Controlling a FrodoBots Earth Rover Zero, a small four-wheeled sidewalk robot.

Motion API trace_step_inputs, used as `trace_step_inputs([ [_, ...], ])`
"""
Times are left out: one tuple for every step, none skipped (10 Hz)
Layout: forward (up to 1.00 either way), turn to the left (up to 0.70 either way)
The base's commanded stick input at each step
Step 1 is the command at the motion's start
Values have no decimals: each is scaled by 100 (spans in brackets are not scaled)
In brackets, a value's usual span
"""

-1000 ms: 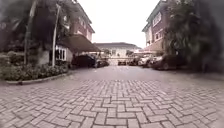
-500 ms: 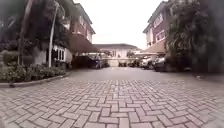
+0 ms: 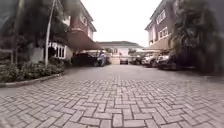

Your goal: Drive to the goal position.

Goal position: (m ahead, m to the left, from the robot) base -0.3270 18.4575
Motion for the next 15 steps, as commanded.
trace_step_inputs([
  [70,0],
  [70,0],
  [70,0],
  [70,0],
  [70,0],
  [70,0],
  [70,0],
  [70,0],
  [70,0],
  [70,-6],
  [70,-27],
  [70,-35],
  [70,0],
  [70,0],
  [70,0],
])
